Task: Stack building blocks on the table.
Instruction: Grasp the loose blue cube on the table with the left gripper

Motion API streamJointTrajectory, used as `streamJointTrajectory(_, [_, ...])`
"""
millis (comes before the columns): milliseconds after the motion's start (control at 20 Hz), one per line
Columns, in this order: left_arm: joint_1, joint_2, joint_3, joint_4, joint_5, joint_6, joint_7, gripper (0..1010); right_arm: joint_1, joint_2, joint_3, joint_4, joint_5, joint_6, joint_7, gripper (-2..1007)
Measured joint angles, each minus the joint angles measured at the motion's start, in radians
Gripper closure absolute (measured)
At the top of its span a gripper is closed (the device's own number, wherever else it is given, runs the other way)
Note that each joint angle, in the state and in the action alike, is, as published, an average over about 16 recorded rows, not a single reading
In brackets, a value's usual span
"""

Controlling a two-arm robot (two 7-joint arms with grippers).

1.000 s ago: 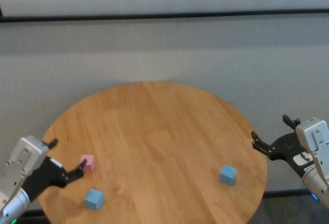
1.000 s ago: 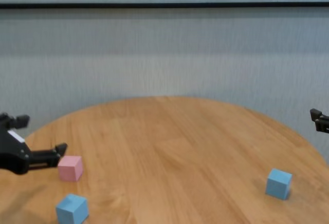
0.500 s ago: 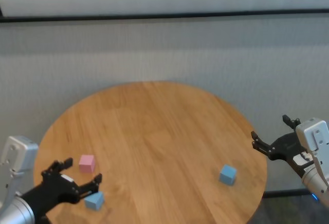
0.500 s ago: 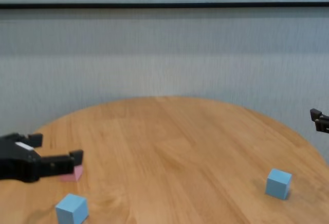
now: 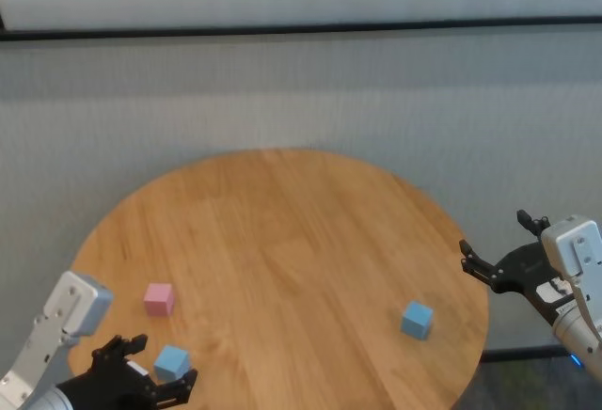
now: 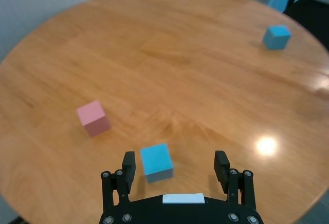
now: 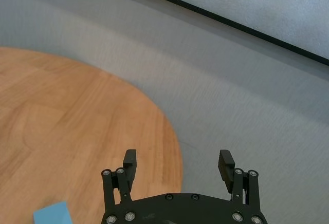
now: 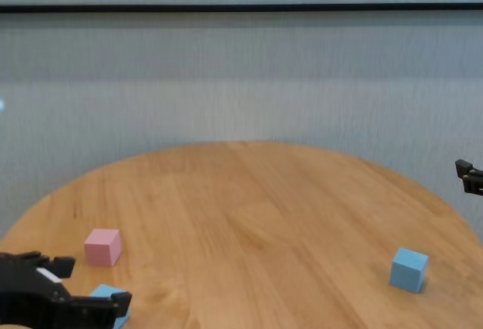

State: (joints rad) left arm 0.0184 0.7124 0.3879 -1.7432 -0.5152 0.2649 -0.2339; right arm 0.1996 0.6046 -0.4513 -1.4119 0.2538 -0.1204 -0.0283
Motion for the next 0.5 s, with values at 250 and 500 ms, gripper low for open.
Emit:
streamJointTrajectory(250, [-0.007, -0.018, -0.004, 0.008, -0.002, 0.067, 0.006, 7, 0.000, 0.000, 0.000, 0.000, 0.000, 0.000, 0.000, 1])
streamJointTrajectory(500, [-0.014, -0.041, -0.014, 0.018, -0.005, 0.114, 0.015, 7, 0.000, 0.000, 0.000, 0.000, 0.000, 0.000, 0.000, 1])
